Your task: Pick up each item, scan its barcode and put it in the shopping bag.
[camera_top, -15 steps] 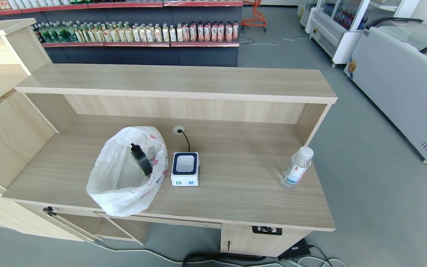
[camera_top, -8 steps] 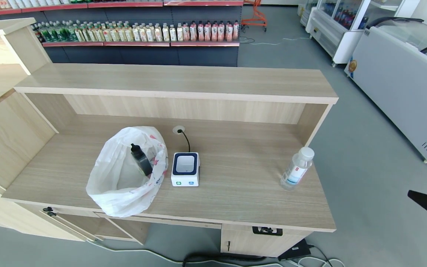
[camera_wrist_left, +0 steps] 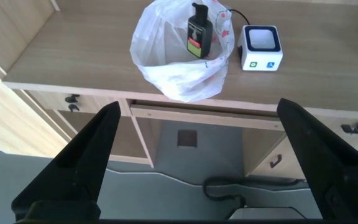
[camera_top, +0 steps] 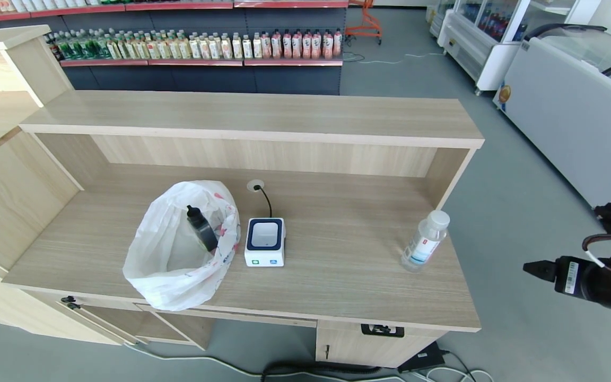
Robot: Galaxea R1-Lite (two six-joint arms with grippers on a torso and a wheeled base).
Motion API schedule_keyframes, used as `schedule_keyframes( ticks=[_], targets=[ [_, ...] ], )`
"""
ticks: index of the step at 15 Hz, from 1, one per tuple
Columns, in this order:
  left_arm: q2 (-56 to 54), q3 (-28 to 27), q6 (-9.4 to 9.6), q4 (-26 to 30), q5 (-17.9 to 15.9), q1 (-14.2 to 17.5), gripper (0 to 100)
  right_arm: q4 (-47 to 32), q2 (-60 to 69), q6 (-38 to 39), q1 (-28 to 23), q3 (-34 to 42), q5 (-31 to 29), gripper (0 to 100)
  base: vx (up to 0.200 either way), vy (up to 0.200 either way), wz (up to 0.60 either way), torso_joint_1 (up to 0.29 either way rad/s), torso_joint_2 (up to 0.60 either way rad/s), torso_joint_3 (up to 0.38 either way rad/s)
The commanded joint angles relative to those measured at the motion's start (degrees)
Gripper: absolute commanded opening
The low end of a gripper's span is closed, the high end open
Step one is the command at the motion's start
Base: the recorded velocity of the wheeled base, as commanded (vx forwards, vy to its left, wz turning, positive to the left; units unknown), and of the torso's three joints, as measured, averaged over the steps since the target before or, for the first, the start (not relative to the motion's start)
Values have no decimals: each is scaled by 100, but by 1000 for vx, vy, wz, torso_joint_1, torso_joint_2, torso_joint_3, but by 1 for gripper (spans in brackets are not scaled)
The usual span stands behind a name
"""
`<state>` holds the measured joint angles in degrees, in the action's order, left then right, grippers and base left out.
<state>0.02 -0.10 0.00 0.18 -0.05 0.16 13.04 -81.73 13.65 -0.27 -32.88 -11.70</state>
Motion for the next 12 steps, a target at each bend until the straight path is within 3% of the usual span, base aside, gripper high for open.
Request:
schedule_keyframes(
  ticks=[1,5,12],
  targets=[
    [-2,1,0,-1,-4,2,100,471,-942,-161,299,-245,-7,100,0,0,0,0,0,0],
    [-2,1,0,-1,-4,2,100,1324,-1425,-864,686,-245,37,100,0,0,0,0,0,0],
    [-2,1,0,-1,5,2,100,2413,-2102,-1427,818,-210,116,100,0,0,0,0,0,0]
  ],
)
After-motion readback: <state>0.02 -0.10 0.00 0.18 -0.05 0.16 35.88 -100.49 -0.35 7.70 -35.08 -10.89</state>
